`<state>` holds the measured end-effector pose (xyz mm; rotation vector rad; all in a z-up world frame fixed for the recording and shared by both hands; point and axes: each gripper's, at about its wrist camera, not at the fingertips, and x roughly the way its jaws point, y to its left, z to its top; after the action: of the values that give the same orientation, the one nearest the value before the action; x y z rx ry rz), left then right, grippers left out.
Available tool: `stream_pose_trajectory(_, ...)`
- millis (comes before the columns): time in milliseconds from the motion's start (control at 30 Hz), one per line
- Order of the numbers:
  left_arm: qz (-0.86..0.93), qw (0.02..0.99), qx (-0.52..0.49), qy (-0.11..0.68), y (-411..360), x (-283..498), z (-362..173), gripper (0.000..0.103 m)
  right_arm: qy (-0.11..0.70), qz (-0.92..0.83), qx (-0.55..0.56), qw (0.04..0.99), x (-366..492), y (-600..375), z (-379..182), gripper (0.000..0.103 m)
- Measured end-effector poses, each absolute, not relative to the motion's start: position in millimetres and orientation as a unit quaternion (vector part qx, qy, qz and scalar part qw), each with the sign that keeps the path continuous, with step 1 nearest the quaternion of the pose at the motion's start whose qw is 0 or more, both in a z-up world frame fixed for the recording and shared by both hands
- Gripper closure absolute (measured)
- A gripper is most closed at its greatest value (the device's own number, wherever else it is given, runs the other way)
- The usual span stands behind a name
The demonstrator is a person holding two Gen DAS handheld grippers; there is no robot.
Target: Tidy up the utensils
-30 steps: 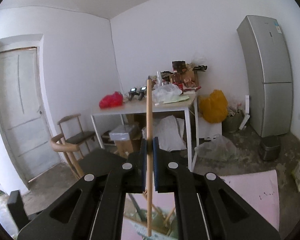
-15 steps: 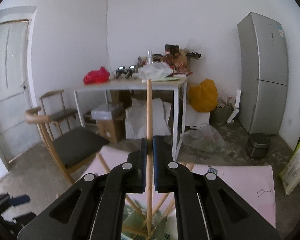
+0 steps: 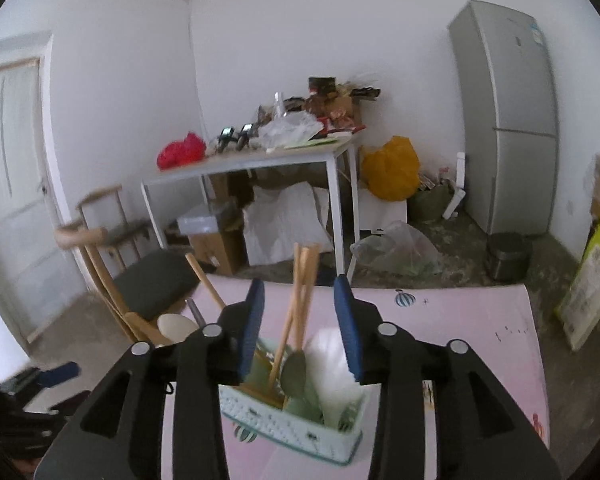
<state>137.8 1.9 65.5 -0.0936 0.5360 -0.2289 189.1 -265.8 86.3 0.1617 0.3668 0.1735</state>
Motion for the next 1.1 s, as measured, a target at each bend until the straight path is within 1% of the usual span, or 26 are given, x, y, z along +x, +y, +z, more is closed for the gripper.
stream_pose_trajectory(67,-0.119,0.956,-0.042,0.265,-1.5,139.3,63.4,0.033,0.178,0.086,0.115,0.973,174.2,-284.6,85.8,0.058)
stream_pose_trajectory(100,-0.126,0.955,-0.037,0.266,-4.7,141.4,60.7,0.032,0.18,0.088,0.129,0.971,170.0,-290.0,83.2,0.057)
stream_pose_trajectory(233,-0.176,0.945,0.015,0.275,-28.4,154.6,38.9,0.029,0.227,0.117,0.194,0.947,163.4,-318.0,49.3,0.048)
stream_pose_trajectory(300,-0.204,0.937,0.05,0.279,-41.6,162.3,25.7,0.028,0.259,0.124,0.195,0.938,165.2,-321.4,28.5,0.044)
stream_pose_trajectory(333,-0.221,0.931,0.065,0.283,-47.5,167.8,18.7,0.028,0.28,0.135,0.187,0.932,167.0,-319.9,15.2,0.039)
stream_pose_trajectory(433,-0.251,0.92,0.079,0.29,-56.5,182.8,5.0,0.028,0.315,0.145,0.158,0.924,174.7,-311.8,-10.3,0.034)
stream_pose_trajectory(600,-0.27,0.914,0.073,0.293,-64.1,216.4,-4.9,0.028,0.337,0.167,0.146,0.915,193.3,-310.2,-34.5,0.033)
stream_pose_trajectory(833,-0.299,0.908,0.044,0.29,-68.5,249.2,-2.2,0.028,0.338,0.194,0.125,0.913,215.6,-303.0,-38.8,0.033)
stream_pose_trajectory(933,-0.304,0.907,0.046,0.288,-74.7,253.4,-1.7,0.025,0.339,0.202,0.126,0.91,222.2,-303.1,-39.7,0.033)
stream_pose_trajectory(1100,-0.293,0.911,0.045,0.287,-78.3,253.0,-2.7,0.024,0.347,0.214,0.119,0.905,229.0,-298.3,-42.3,0.033)
